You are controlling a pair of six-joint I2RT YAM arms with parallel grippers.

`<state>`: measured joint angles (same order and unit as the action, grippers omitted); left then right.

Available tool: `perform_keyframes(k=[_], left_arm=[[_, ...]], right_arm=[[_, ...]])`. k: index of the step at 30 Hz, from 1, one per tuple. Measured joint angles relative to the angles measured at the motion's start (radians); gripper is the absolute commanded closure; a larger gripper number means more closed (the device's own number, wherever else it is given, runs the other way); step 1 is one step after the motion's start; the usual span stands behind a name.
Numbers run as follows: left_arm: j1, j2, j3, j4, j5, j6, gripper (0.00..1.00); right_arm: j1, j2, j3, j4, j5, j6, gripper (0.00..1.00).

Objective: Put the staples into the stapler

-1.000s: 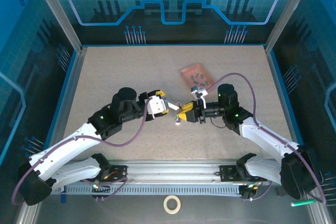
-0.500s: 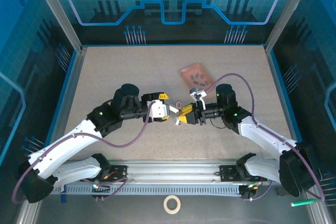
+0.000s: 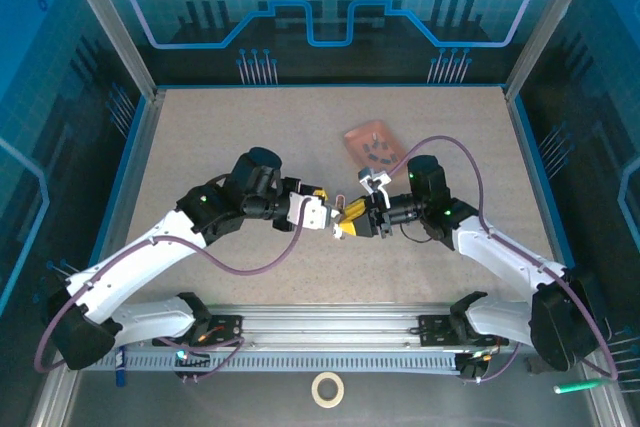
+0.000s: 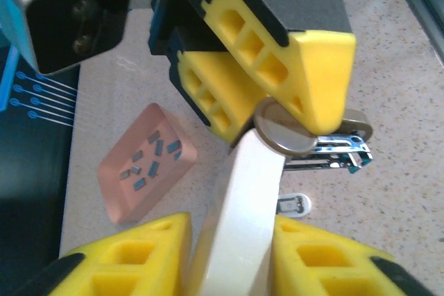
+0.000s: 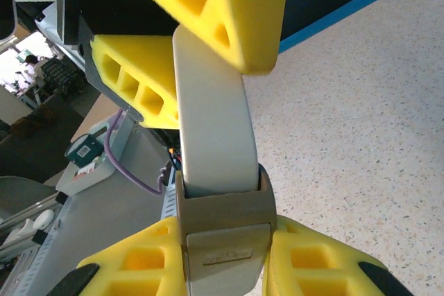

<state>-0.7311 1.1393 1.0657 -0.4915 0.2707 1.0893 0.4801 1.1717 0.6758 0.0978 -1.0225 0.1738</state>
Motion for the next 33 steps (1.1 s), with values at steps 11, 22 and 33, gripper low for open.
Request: perform_keyframes(k=[11,22,33], left_arm=[[-0.020,0.028,0.100,-0.167,-0.068,-0.149,0.82],[-0.069,0.102,0.163,-0.383,-0.232,-0.559,0.87],[-0.071,0.274,0.323,-0.552,-0.252,-0.767,0.85]], right_arm=[[0.009,-0.077,0.020,-0.093,0.126,-0.063,0.44],[0.132,-0.203,0.064,-0.256,0.488,-0.113,0.43],[0.247,-0.188,0.051,-0.229,0.717,-0.163,0.42]])
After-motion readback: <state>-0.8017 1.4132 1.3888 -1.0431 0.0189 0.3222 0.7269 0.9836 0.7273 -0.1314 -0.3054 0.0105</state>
